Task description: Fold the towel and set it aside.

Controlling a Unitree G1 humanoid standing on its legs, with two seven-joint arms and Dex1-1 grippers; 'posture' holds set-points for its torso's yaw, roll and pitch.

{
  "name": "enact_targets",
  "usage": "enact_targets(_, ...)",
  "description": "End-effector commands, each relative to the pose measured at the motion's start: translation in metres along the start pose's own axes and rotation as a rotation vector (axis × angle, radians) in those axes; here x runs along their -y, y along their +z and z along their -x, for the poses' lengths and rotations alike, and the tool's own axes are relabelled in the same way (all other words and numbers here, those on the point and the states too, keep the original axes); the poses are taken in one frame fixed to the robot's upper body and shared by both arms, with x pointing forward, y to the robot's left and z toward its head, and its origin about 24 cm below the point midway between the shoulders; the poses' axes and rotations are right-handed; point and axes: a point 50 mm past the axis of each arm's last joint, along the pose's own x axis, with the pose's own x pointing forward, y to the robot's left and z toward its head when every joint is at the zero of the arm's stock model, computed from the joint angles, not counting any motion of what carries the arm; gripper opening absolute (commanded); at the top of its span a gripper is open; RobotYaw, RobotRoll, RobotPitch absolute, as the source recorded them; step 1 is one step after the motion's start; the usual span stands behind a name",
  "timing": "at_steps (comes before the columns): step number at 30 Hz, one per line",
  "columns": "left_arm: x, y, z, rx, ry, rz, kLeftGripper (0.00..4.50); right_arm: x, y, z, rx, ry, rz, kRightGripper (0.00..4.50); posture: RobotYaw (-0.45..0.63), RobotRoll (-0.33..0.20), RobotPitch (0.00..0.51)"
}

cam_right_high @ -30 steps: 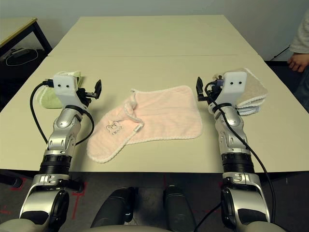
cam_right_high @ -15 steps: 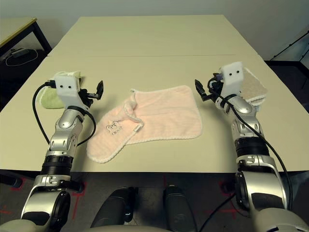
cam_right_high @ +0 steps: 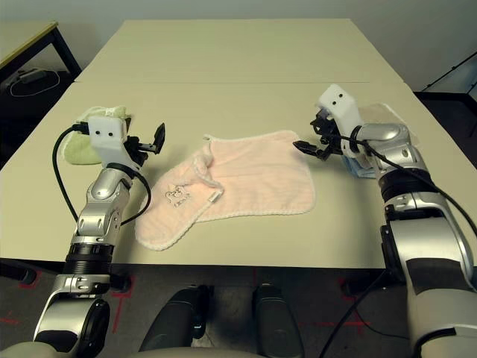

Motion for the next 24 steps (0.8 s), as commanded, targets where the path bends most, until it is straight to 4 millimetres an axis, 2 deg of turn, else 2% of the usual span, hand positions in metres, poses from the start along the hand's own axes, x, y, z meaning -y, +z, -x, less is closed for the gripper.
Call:
enact_targets(1, 0.009, 0.001, 0.002, -0.012, -0.083, 0.002, 4.50, 0.006, 0.002, 0.003, -0.047, 0.016, -0.006, 4.46, 0.10, 0.000, 0.153)
enact_targets(11, 0.023, 0.003, 0.008, -0.028, -0.270, -0.028, 4.50, 0.018, 0.014, 0.011, -0.039, -0.016, -0.065, 4.46, 0.14, 0.000, 0.173)
enact_targets(17, 0.033, 0.013, 0.016, -0.039, -0.512, 0.047, 4.50, 0.022, 0.016, 0.017, -0.075, -0.031, -0.032, 4.46, 0.16, 0.000, 0.187)
enact_targets(24, 0.036, 0.014, 0.018, -0.123, -0.752, 0.041, 4.50, 0.024, 0.016, 0.019, -0.111, -0.019, 0.008, 4.46, 0.18, 0.000, 0.193)
